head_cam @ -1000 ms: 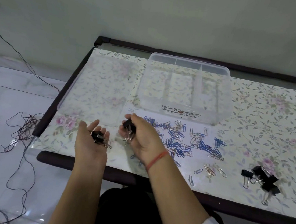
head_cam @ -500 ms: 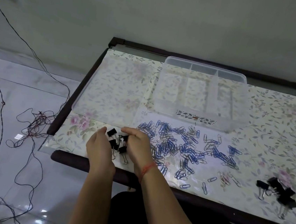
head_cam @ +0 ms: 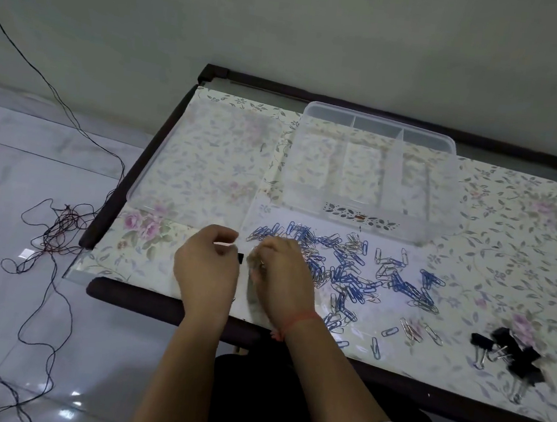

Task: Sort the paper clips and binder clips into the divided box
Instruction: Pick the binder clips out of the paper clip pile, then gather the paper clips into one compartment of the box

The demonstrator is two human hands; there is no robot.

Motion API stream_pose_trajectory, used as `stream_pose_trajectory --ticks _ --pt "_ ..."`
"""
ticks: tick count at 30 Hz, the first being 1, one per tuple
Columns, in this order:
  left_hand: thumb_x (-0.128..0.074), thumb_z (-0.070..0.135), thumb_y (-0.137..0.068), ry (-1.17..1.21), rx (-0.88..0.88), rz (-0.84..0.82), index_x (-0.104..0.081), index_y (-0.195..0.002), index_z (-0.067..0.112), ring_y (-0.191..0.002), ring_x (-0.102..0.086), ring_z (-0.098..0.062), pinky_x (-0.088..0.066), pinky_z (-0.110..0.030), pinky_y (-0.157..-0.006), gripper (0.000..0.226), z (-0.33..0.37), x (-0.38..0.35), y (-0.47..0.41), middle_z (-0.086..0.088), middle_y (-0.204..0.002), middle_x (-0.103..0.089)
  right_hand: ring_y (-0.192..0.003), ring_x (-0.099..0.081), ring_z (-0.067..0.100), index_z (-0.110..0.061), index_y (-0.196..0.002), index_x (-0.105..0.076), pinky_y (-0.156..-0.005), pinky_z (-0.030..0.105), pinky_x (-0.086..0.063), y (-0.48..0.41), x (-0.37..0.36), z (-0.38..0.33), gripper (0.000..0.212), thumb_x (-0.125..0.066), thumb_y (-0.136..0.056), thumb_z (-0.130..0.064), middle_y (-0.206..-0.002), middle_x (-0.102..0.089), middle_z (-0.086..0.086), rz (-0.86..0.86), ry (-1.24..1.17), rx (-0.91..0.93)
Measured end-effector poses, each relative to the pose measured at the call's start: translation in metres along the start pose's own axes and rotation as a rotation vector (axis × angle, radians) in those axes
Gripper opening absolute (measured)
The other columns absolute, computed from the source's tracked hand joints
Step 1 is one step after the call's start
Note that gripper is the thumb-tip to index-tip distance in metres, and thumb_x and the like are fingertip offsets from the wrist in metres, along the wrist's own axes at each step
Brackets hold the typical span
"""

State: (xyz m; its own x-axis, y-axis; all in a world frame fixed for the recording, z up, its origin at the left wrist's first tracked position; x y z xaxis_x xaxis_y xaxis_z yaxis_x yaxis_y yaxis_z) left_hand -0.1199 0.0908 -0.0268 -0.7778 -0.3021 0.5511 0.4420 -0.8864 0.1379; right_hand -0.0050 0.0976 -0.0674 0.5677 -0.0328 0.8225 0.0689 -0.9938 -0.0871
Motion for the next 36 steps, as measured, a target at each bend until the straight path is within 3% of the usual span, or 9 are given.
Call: stream_pose_trajectory --ticks 3,6,10,14,17,22,26,31,36 --pt "-0.053 -0.001 -0.077 -0.221 -0.127 -0.133 -0.070 -0.093 0.016 -0.081 -0.065 -0.016 -0.043 -0.024 -0.070 0.029 0.005 -0.016 0.004 0.002 -0.088 -0.071 -0.098 -0.052 0.024 -0.008 -0.082 -0.070 -0.068 0.039 -0.050 0.003 0.004 0.008 0.015 -0.056 -0.081 -0.013 -0.095 -0.064 0.003 -0.111 0.105 0.046" --pt "-0.051 -0.004 -0.075 -0.359 -0.192 -0.217 -0.070 -0.099 0.015 -0.091 -0.063 -0.018 -0.041 -0.024 -0.068 0.036 0.004 -0.028 0.005 -0.002 -0.098 -0.072 -0.096 -0.055 0.024 -0.008 -0.080 -0.071 -0.065 0.034 -0.049 0.011 0.025 0.030 0.011 -0.060 -0.080 -0.010 -0.090 -0.065 0.003 -0.120 0.171 0.030" --pt "-0.056 -0.005 -0.072 -0.491 -0.249 -0.407 -0.067 -0.106 0.016 -0.102 -0.060 -0.022 -0.045 -0.028 -0.079 0.042 0.002 -0.046 0.009 -0.004 -0.108 -0.068 -0.100 -0.051 0.019 -0.017 -0.087 -0.074 -0.073 0.025 -0.038 0.030 0.069 0.059 0.012 -0.066 -0.080 -0.022 -0.096 -0.067 -0.004 -0.066 0.095 -0.117" --pt "-0.062 -0.002 -0.070 -0.659 -0.331 -0.619 -0.060 -0.105 0.018 -0.093 -0.057 -0.024 -0.042 -0.030 -0.071 0.040 -0.001 -0.061 0.019 -0.005 -0.102 -0.058 -0.104 -0.044 0.015 -0.025 -0.096 -0.069 -0.076 0.026 -0.038 0.045 0.079 0.058 0.029 -0.075 -0.067 -0.032 -0.103 -0.057 -0.006 -0.118 0.129 -0.131" --pt "-0.065 0.000 -0.067 -0.742 -0.394 -0.708 -0.052 -0.098 0.017 -0.088 -0.054 -0.026 -0.038 -0.030 -0.067 0.037 -0.001 -0.068 0.028 -0.002 -0.093 -0.047 -0.097 -0.050 0.019 -0.024 -0.096 -0.063 -0.070 0.028 -0.042 0.050 0.059 0.053 0.031 -0.073 -0.066 -0.022 -0.106 -0.049 -0.001 -0.275 0.089 -0.206" --pt "-0.065 0.000 -0.065 -0.664 -0.425 -0.694 -0.053 -0.080 0.022 -0.080 -0.047 -0.017 -0.028 -0.022 -0.059 0.029 0.008 -0.075 0.035 0.006 -0.077 -0.046 -0.081 -0.058 0.021 -0.021 -0.088 -0.064 -0.065 0.024 -0.042 0.046 0.068 0.069 0.024 -0.069 -0.068 -0.009 -0.098 -0.049 0.000 -0.199 -0.021 -0.310" --pt "-0.068 0.002 -0.065 -0.517 -0.393 -0.677 -0.067 -0.090 0.015 -0.085 -0.057 -0.020 -0.036 -0.022 -0.067 0.028 0.016 -0.085 0.043 0.004 -0.080 -0.056 -0.084 -0.058 0.020 -0.028 -0.092 -0.062 -0.068 0.024 -0.043 0.057 0.099 0.087 0.032 -0.077 -0.066 -0.020 -0.101 -0.050 -0.001 -0.182 0.005 -0.399" --pt "-0.069 -0.002 -0.062 -0.463 -0.400 -0.779 -0.068 -0.096 0.017 -0.076 -0.053 -0.014 -0.038 -0.020 -0.065 0.039 0.023 -0.092 0.056 0.003 -0.080 -0.058 -0.088 -0.056 0.026 -0.026 -0.093 -0.054 -0.069 0.029 -0.040 0.083 0.097 0.111 0.053 -0.086 -0.050 -0.026 -0.104 -0.052 0.004 -0.420 0.099 -0.626" --pt "-0.066 -0.002 -0.062 -0.438 -0.381 -0.777 -0.068 -0.093 0.017 -0.076 -0.054 -0.014 -0.039 -0.020 -0.065 0.036 0.022 -0.093 0.056 -0.004 -0.090 -0.069 -0.092 -0.059 0.030 -0.020 -0.091 -0.055 -0.073 0.031 -0.044 0.078 0.086 0.107 0.054 -0.087 -0.049 -0.033 -0.105 -0.053 0.007 -0.338 0.067 -0.647"
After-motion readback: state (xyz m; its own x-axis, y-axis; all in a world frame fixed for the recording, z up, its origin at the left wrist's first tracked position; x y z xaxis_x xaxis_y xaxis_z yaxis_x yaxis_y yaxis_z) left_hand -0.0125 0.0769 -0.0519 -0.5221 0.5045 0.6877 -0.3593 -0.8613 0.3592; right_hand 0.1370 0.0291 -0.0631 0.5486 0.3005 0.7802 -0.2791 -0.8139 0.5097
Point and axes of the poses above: each hand's wrist, its own y-axis away from the middle knuckle, its own x-axis out of the back of the hand, z = x × y, the point moved 4 cm from there along -y, towards the middle knuckle
